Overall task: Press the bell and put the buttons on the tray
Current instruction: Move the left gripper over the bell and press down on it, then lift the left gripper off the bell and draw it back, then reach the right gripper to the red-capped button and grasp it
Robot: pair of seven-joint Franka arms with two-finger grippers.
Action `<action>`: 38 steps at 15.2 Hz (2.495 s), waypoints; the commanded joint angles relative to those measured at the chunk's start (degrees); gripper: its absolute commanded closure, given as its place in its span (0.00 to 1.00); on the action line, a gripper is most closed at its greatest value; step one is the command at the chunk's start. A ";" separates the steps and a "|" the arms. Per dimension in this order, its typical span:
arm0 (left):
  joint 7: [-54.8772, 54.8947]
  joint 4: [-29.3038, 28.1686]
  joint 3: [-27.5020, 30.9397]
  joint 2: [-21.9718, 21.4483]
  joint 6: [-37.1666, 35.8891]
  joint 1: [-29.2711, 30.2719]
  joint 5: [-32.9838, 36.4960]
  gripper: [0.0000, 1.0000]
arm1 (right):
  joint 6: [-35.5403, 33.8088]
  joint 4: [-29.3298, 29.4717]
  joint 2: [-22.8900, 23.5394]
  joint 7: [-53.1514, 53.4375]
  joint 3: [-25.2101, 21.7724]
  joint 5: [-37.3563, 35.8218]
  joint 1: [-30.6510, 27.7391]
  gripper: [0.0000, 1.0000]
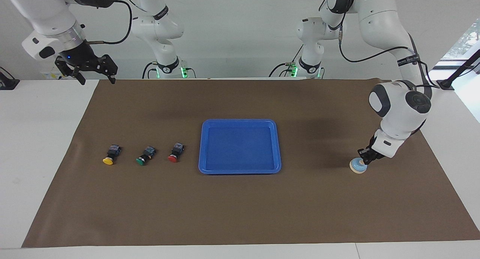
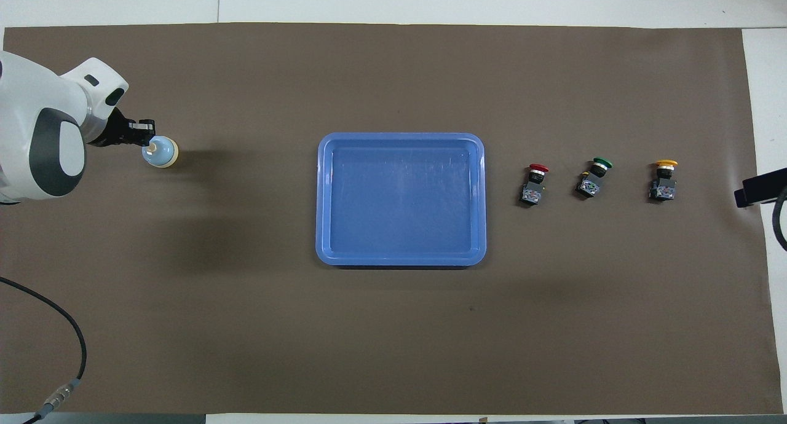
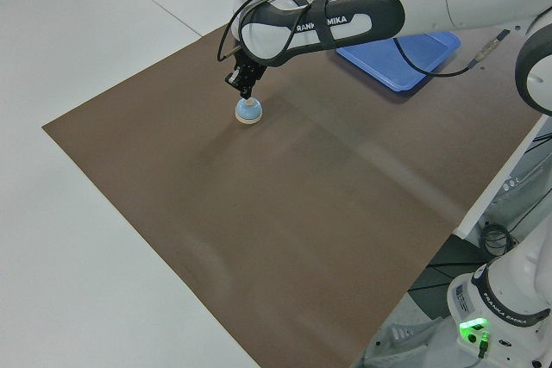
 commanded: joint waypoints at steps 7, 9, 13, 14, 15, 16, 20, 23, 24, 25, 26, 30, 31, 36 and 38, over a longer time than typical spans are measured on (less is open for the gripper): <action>0.42 -0.98 0.16 -2.05 -2.76 0.55 1.32 1.00 | -0.13 -1.34 -1.28 -1.11 0.03 0.97 -0.25 0.00; 0.77 1.67 0.43 -6.26 -11.72 0.90 1.32 1.00 | -0.22 -1.34 -1.28 -1.03 0.11 0.97 -0.17 0.00; 0.78 1.94 0.43 -15.83 -22.38 1.16 1.14 0.52 | -0.22 -1.34 -1.28 -1.11 0.20 0.97 0.01 0.00; 0.86 2.03 0.43 -18.03 -24.40 1.16 1.14 0.29 | -0.22 -1.34 -1.28 -1.20 0.46 0.97 0.01 0.00; 0.78 2.03 0.34 -20.58 -26.42 1.16 1.06 0.10 | -0.13 -1.34 -1.28 -1.20 0.81 0.97 0.01 0.00; 0.78 2.03 0.34 -22.61 -28.27 0.90 1.05 0.02 | -0.13 -1.34 -1.28 -1.20 0.82 0.97 0.01 0.00; 0.16 2.12 -0.10 -28.42 -34.43 0.55 0.79 0.00 | -0.04 -1.34 -1.28 -0.76 0.99 0.97 -0.08 0.00; 0.16 3.96 -1.15 -28.60 -38.14 0.37 0.79 0.00 | 0.48 -2.21 -1.89 -0.24 1.43 0.97 0.10 0.00; 0.07 4.05 -1.76 -28.43 -38.57 0.37 0.79 0.00 | 0.83 -2.91 -2.07 1.16 2.22 0.97 0.10 0.00; -0.01 3.96 -2.47 -28.51 -39.27 0.37 0.79 0.00 | 1.36 -3.53 -2.33 2.82 2.83 0.97 0.10 0.00; -0.02 3.79 -2.82 -28.69 -40.06 0.37 0.79 0.00 | 3.28 -5.36 -3.21 4.84 3.80 0.97 0.10 0.00; 0.07 4.84 -3.00 -28.43 -42.35 -0.32 0.79 0.00 | 13.82 -15.99 -5.68 14.68 8.98 0.97 0.10 0.00; 0.07 4.75 -3.00 -28.43 -42.09 -0.59 0.70 0.00 | 16.45 -18.10 -5.68 16.97 10.38 0.97 0.10 0.00; 0.51 4.23 -3.00 -28.69 -41.74 -0.86 0.79 0.00 | 29.20 -23.57 0.02 30.51 14.27 0.97 2.38 0.00; 0.16 4.23 -2.83 -28.69 -41.74 -0.68 0.79 0.00 | 34.04 -23.66 3.97 31.58 14.35 0.97 3.00 0.00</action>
